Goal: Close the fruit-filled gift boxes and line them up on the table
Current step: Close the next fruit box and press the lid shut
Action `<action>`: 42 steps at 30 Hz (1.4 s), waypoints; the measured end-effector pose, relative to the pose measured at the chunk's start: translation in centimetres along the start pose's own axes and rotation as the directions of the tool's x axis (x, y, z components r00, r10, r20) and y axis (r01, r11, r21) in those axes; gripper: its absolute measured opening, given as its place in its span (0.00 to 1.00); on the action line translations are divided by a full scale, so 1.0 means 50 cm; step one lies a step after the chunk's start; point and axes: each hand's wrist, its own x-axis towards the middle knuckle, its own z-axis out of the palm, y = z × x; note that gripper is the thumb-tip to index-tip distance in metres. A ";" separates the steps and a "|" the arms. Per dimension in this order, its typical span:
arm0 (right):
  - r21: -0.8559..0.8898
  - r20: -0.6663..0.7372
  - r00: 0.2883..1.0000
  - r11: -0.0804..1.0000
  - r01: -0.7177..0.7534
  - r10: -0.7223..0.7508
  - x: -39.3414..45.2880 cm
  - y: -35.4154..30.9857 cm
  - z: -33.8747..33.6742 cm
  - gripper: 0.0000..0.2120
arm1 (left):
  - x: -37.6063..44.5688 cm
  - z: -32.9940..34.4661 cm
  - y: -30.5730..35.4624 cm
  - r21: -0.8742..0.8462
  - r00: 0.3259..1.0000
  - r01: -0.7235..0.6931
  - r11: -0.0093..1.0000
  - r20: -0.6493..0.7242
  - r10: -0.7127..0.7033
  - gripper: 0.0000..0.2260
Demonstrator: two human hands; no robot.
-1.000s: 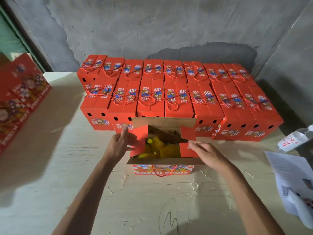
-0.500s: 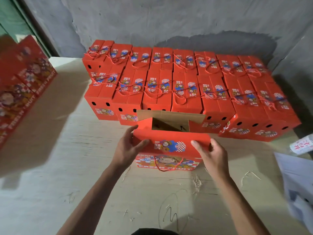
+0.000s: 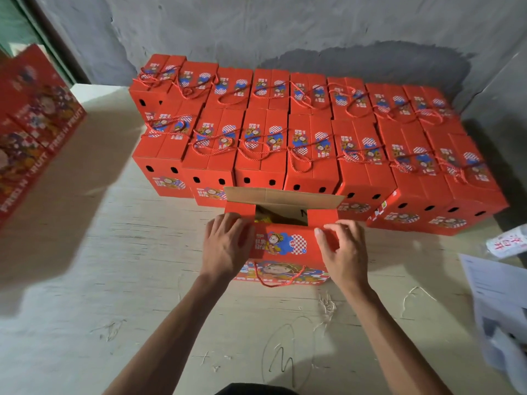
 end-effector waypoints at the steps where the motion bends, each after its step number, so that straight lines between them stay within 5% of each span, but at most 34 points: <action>1: 0.020 -0.014 1.000 1.000 -0.002 0.002 0.000 0.000 0.002 0.11 | -0.001 0.003 -0.002 0.000 1.000 0.002 1.000 -0.009 -0.002 0.11; 5: 0.117 -0.052 0.996 0.991 -0.062 0.069 -0.001 -0.003 0.012 0.12 | 0.002 0.006 0.000 -0.045 0.997 0.067 0.997 -0.021 -0.068 0.10; 13: 0.274 0.142 0.962 0.924 -0.265 0.234 0.005 -0.002 0.018 0.07 | 0.028 0.007 0.001 -0.077 0.965 0.242 0.967 0.118 -0.232 0.13; 16: 0.407 0.228 0.893 0.795 -0.450 0.389 0.004 -0.007 0.016 0.20 | 0.028 0.008 0.000 -0.200 0.946 0.325 0.925 0.089 -0.313 0.21; 20: 0.413 0.384 0.799 0.688 -0.596 0.462 0.016 -0.007 0.009 0.32 | 0.033 0.000 -0.006 -0.481 0.798 0.602 0.638 0.337 -0.499 0.36; 24: 0.283 0.442 0.718 0.676 -0.680 0.537 0.038 -0.006 -0.001 0.26 | 0.047 -0.006 -0.010 -0.488 0.684 0.730 0.478 0.512 -0.520 0.28; 27: 0.121 0.464 0.674 0.712 -0.691 0.575 0.070 -0.017 -0.003 0.24 | 0.061 -0.014 -0.002 -0.398 0.615 0.788 0.470 0.548 -0.567 0.26; 29: -0.032 0.445 0.692 0.783 -0.621 0.568 0.096 -0.035 0.004 0.34 | 0.073 -0.021 0.012 -0.289 0.601 0.793 0.537 0.515 -0.611 0.28; 31: -0.204 0.423 0.703 0.816 -0.541 0.572 0.118 -0.058 0.021 0.44 | 0.085 -0.016 0.033 -0.164 0.660 0.736 0.656 0.387 -0.644 0.38; 34: -0.328 0.401 0.664 0.776 -0.539 0.631 0.132 -0.091 0.047 0.44 | 0.101 0.015 0.079 0.048 0.708 0.664 0.747 0.280 -0.648 0.43; 37: -0.369 0.362 0.634 0.729 -0.576 0.684 0.140 -0.096 0.061 0.40 | 0.119 0.047 0.104 0.275 0.631 0.672 0.687 0.274 -0.726 0.43; 42: -0.404 0.341 0.685 0.758 -0.512 0.644 0.135 -0.093 0.064 0.38 | 0.153 0.070 0.102 0.350 0.531 0.715 0.605 0.290 -0.796 0.49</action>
